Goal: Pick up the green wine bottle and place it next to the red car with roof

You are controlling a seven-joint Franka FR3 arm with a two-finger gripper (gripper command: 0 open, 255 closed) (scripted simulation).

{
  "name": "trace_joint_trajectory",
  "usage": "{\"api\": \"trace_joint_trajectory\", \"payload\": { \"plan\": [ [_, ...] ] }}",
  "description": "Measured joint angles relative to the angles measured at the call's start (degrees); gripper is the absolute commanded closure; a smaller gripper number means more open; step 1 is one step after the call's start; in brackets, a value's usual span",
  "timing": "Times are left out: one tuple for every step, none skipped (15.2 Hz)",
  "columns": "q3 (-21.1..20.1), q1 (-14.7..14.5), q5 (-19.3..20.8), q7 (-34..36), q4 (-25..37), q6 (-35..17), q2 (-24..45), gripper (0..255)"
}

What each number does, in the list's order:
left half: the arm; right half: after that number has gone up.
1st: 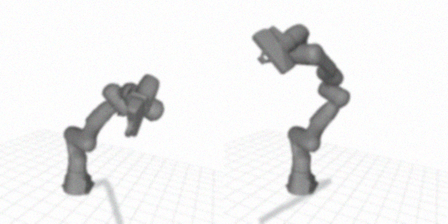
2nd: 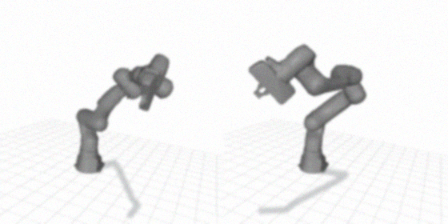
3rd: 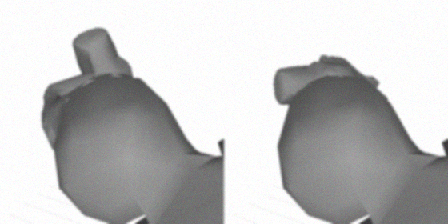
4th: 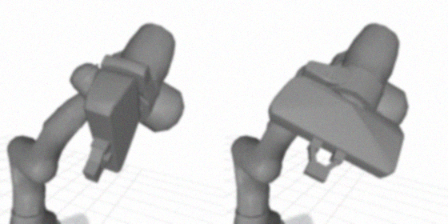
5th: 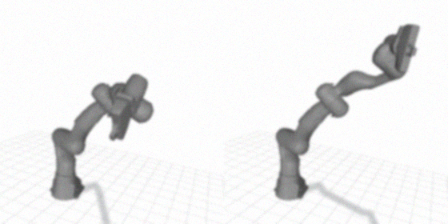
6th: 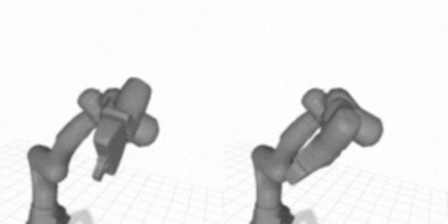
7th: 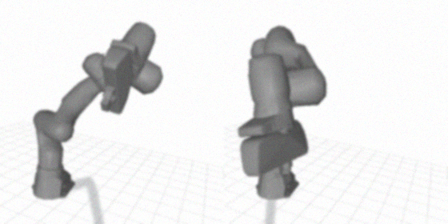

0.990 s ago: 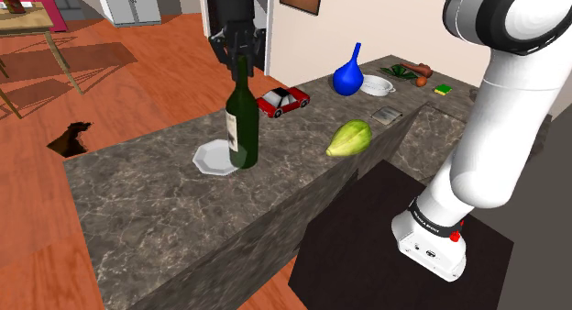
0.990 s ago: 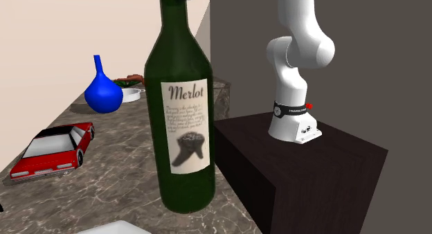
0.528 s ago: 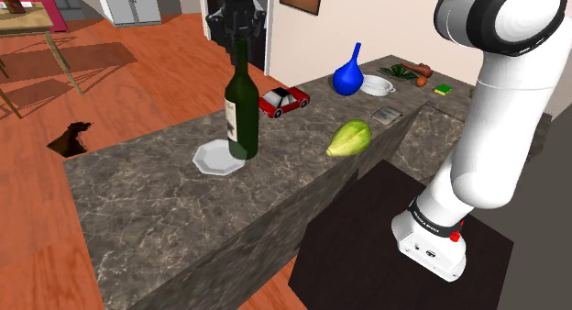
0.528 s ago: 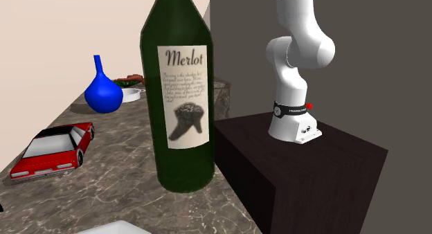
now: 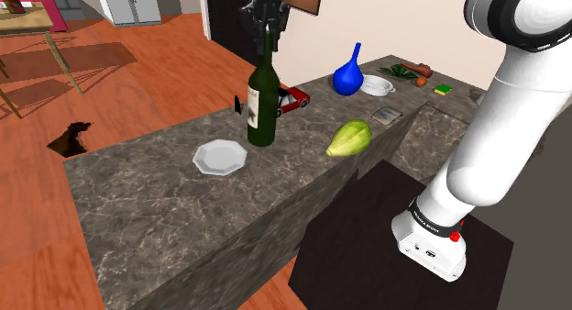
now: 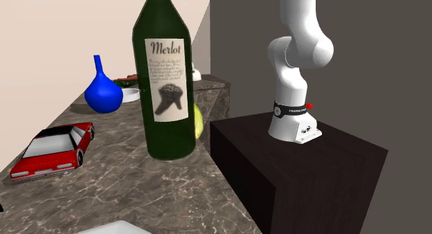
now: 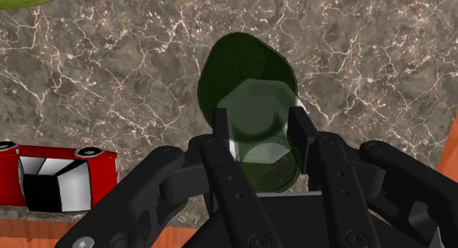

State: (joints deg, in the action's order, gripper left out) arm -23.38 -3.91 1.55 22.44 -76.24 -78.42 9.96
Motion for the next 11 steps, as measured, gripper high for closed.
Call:
{"api": "trace_joint_trajectory", "payload": {
  "plan": [
    [0.62, 1.13, -0.38, -1.62, -1.62, -0.41, -1.27, 255],
    [1.17, 2.05, -0.69, -3.02, -3.25, -0.99, -2.38, 255],
    [1.77, 2.99, -1.01, -4.5, -4.82, -1.48, -3.52, 255],
    [2.42, 3.87, -1.03, -6.02, -5.14, -1.41, -3.91, 255],
    [3.09, 4.77, -1.2, -7.54, -6.07, -1.58, -4.7, 255],
    [3.71, 5.59, -1.34, -8.97, -6.45, -1.23, -5.47, 255],
    [4.27, 6.28, -1.39, -10.21, -6.83, -1.15, -5.97, 255],
    [5.0, 7.15, -1.39, -11.8, -7.35, -1.13, -6.49, 255],
    [5.7, 7.97, -1.37, -13.33, -8.13, -1.47, -6.95, 255],
    [6.4, 8.77, -1.37, -14.84, -9.01, -1.85, -7.46, 255],
    [7.2, 9.66, -1.21, -16.52, -9.38, -2.1, -7.59, 255]
  ]
}}
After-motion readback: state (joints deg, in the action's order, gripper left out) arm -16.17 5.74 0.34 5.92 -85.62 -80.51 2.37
